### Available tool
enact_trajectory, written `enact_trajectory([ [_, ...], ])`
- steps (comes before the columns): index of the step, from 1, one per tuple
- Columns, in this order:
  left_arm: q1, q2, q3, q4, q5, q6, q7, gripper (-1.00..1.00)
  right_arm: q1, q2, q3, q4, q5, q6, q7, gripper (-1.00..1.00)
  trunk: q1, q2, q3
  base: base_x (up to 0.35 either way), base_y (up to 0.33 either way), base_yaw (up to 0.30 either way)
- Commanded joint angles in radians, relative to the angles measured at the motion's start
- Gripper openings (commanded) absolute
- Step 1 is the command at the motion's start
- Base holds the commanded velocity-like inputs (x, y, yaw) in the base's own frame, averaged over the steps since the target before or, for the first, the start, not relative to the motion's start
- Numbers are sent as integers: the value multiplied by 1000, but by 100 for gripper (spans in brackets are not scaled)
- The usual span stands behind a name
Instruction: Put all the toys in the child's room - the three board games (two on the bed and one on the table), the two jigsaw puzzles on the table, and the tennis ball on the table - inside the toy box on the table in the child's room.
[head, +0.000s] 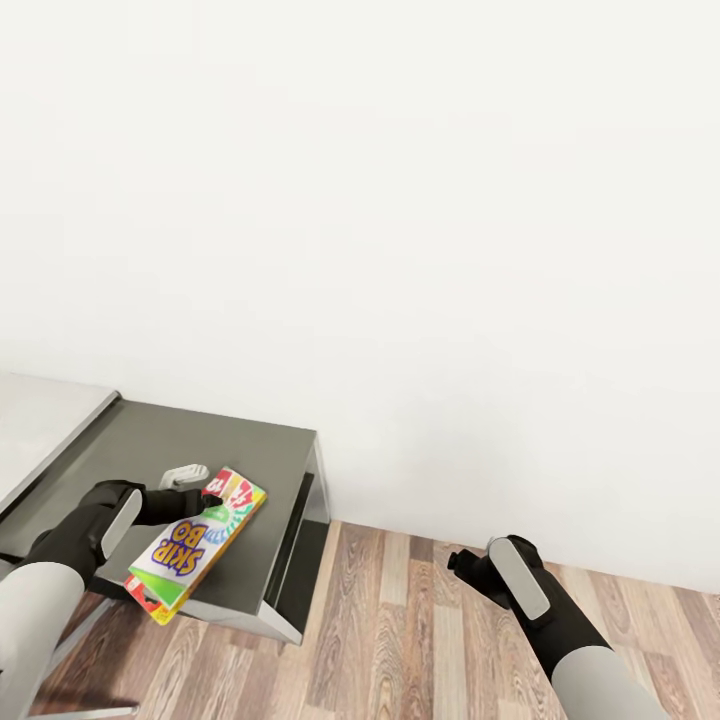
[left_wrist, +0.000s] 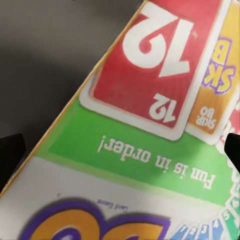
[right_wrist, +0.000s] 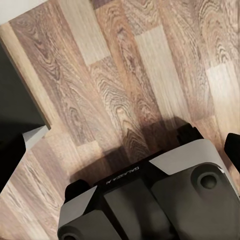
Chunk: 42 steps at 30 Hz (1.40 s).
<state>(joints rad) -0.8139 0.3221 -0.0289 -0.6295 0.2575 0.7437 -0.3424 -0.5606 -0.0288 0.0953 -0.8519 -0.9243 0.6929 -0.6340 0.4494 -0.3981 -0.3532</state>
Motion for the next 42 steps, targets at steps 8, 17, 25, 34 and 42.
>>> enact_trajectory([
  [8,-1,1,-3,-1,5,5,0,100,0,-2,4,-1,-10,0,-10,100,1,-2,-1,0,0,-13],
  [17,-1,2,-3,-1,5,5,-1,100,0,-3,4,-1,-10,0,-10,100,1,-2,3,0,0,-97],
  [25,0,5,-1,-3,5,3,-3,100,0,-3,4,-1,-10,0,-10,100,1,-2,4,0,0,-20],
  [34,-1,52,10,-32,18,1,-58,100,0,0,4,-1,-10,0,-10,100,1,-2,4,0,0,0],
  [42,-1,98,4,-35,7,3,-296,100,0,0,4,-1,-10,0,-10,100,1,-2,4,0,0,0],
])
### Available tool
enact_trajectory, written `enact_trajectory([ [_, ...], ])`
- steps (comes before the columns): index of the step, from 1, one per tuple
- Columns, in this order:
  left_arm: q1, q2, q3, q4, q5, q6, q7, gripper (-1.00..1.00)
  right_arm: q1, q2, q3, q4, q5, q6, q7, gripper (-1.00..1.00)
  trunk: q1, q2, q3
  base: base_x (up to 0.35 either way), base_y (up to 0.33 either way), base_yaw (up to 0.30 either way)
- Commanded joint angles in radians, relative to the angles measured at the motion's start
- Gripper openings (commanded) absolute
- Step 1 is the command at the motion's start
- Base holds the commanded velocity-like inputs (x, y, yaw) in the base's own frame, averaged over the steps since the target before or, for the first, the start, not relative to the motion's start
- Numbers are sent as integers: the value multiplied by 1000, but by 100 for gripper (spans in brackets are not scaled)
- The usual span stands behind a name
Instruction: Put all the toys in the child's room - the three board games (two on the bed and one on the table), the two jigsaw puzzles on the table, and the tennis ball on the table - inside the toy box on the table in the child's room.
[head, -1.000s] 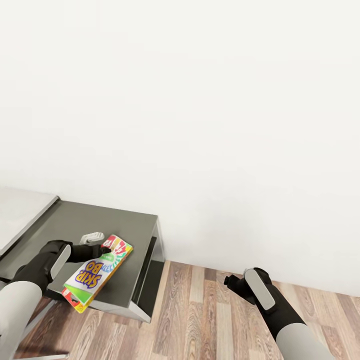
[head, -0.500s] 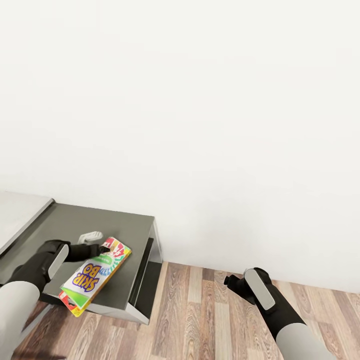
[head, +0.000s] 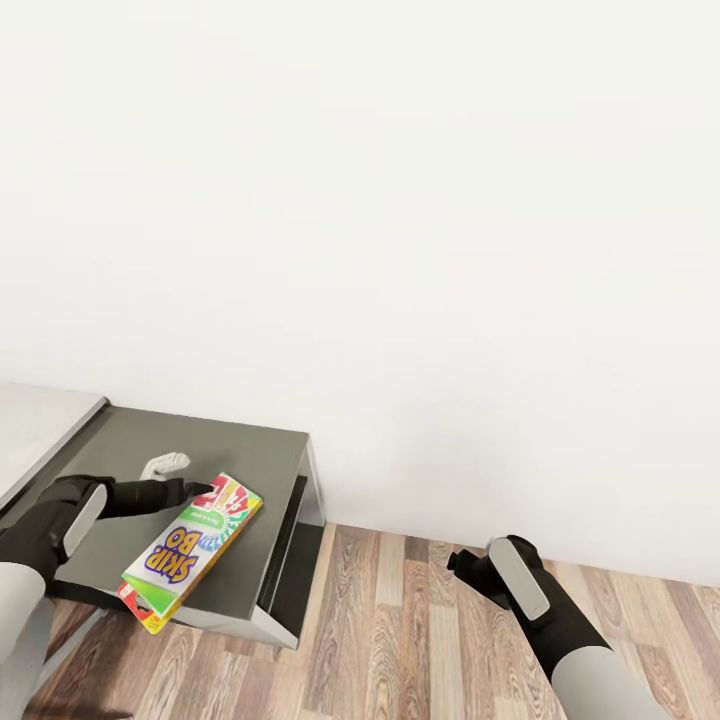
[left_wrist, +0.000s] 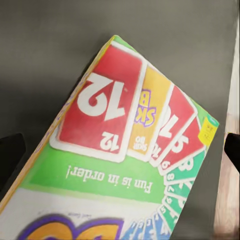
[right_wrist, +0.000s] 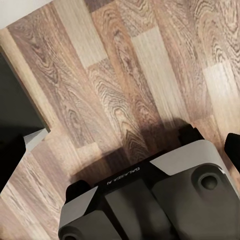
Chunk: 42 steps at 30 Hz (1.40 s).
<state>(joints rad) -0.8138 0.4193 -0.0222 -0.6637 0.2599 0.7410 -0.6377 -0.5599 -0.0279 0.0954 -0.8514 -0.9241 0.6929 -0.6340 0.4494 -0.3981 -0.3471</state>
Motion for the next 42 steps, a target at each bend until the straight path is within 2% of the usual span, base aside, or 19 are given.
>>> enact_trajectory([
  [1,-1,2,-3,0,4,6,-8,100,-1,-1,4,-1,-10,0,-10,100,1,-2,-2,0,0,0],
  [9,-1,20,-10,1,1,6,-36,100,-1,-4,4,-1,-10,0,-10,100,1,-2,-2,0,86,0],
  [15,-1,22,-11,1,1,6,-37,100,-1,-6,4,0,-10,0,-10,100,1,-2,-2,0,85,-110],
  [29,-1,23,-12,1,1,6,-37,100,-1,-4,4,0,-10,0,-10,100,1,-2,-2,-7,125,-237],
  [42,-1,20,-13,1,1,6,-36,100,-1,0,4,0,-10,0,-10,100,1,-2,-2,-43,71,-24],
])
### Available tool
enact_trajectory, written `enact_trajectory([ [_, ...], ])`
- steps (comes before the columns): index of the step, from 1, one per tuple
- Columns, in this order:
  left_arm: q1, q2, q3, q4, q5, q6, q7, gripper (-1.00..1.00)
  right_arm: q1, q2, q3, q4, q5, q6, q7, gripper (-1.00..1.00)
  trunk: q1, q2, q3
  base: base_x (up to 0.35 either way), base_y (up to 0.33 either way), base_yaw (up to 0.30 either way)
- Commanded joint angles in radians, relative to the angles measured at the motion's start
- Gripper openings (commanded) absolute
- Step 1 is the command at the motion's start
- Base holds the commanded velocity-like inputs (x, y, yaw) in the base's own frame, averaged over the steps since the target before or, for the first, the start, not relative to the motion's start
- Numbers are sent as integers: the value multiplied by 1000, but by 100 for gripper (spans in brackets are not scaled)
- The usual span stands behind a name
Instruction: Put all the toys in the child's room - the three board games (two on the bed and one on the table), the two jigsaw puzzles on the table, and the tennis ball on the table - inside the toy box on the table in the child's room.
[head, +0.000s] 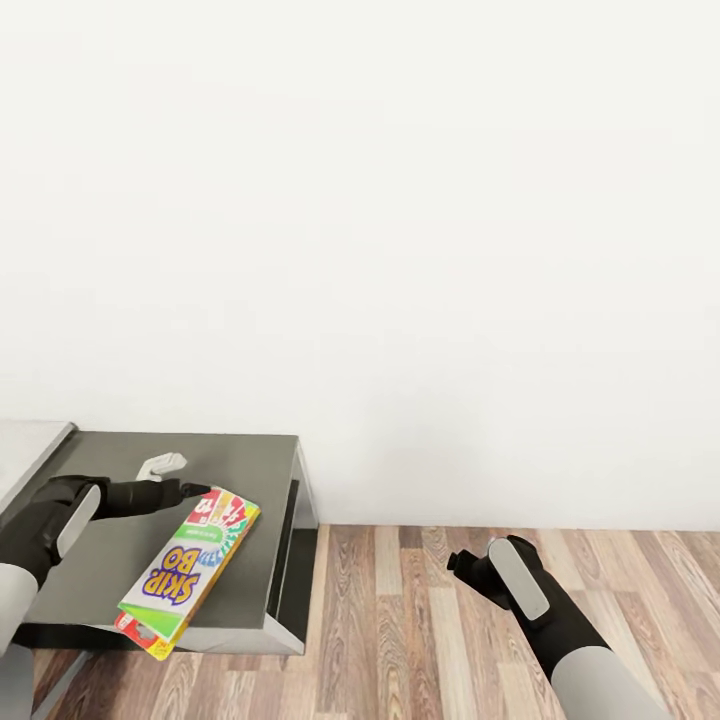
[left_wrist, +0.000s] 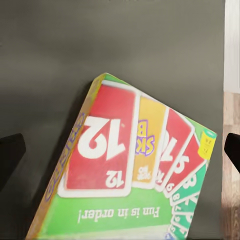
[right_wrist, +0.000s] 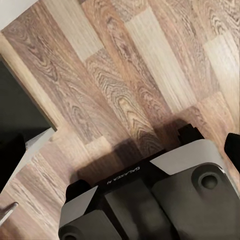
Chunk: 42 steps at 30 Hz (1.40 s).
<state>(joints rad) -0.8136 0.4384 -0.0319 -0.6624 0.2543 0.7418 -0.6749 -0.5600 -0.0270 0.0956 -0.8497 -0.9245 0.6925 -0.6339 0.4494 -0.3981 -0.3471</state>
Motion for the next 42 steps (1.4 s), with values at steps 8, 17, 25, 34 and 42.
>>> enact_trajectory([
  [8,-1,2,-3,0,6,5,1,100,-1,-1,4,-2,-10,1,-10,100,1,-2,-2,-1,107,0],
  [17,-1,-1,-5,0,1,5,2,100,-1,-2,4,2,-10,1,-10,100,1,-2,-3,0,71,0],
  [25,0,-4,-6,0,-39,5,1,100,-3,-4,3,4,-11,2,-10,100,1,-2,-12,0,3,0],
  [34,0,-7,-6,0,-51,5,0,100,-3,-5,3,4,-11,1,-10,100,1,-2,-24,0,0,0],
  [42,-1,-7,-6,0,-53,5,1,100,-3,-2,4,3,-10,1,-10,100,1,-2,-29,0,0,0],
])
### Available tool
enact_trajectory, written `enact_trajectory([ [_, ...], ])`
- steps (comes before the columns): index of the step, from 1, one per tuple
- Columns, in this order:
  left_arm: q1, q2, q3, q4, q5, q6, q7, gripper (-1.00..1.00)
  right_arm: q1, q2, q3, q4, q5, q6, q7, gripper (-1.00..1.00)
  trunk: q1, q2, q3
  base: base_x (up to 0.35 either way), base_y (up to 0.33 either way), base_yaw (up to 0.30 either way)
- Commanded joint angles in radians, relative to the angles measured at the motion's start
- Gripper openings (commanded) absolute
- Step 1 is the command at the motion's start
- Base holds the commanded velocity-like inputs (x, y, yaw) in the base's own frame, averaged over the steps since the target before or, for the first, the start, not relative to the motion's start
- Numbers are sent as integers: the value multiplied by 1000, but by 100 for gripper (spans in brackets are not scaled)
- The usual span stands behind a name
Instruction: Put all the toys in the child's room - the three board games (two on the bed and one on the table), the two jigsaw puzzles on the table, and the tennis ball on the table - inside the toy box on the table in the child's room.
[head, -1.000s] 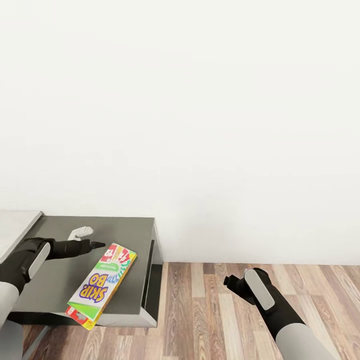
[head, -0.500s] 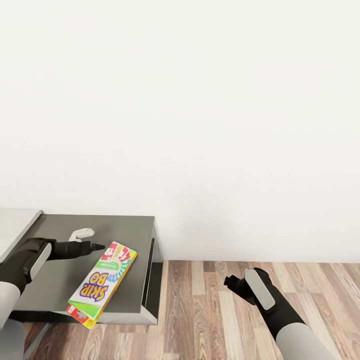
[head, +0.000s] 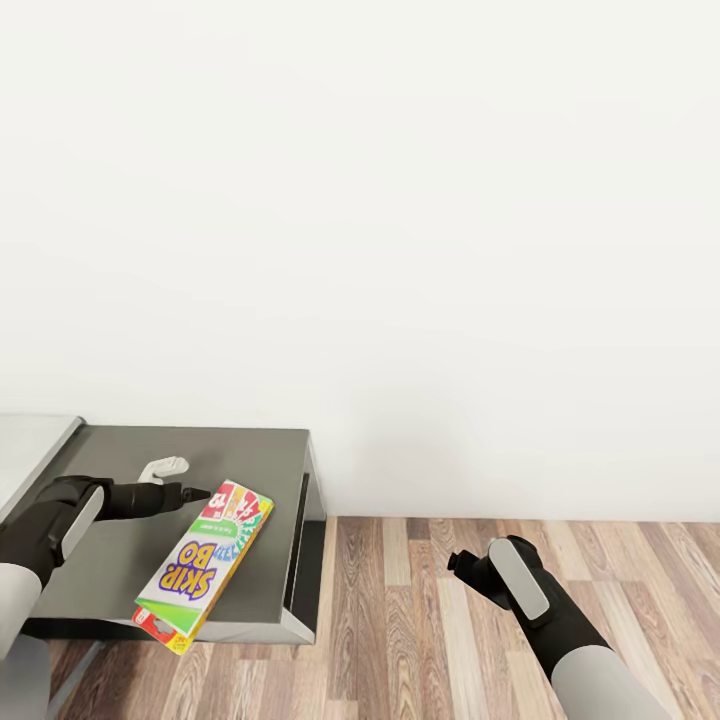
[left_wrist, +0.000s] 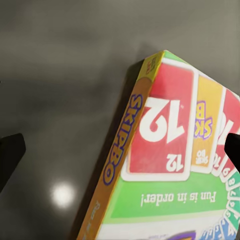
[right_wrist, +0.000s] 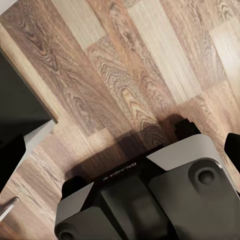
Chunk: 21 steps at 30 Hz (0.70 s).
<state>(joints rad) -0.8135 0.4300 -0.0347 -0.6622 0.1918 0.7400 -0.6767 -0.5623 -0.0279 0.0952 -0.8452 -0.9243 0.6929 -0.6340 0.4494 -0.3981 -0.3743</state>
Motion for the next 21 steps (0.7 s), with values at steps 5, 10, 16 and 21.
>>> enact_trajectory([
  [5,0,1,-4,-1,9,7,2,100,-1,0,5,-2,-10,0,-10,100,1,-2,-2,0,0,0],
  [10,-1,0,-4,-1,8,7,3,100,-1,0,5,-2,-10,0,-10,100,1,-2,-2,0,0,0],
  [16,0,0,-5,-1,8,7,3,100,-1,-1,3,-2,-10,0,-9,100,1,-2,-5,0,0,-5],
  [21,0,0,-14,-1,8,7,3,100,-1,-2,4,-2,-10,0,20,100,1,-2,-11,0,0,-53],
])
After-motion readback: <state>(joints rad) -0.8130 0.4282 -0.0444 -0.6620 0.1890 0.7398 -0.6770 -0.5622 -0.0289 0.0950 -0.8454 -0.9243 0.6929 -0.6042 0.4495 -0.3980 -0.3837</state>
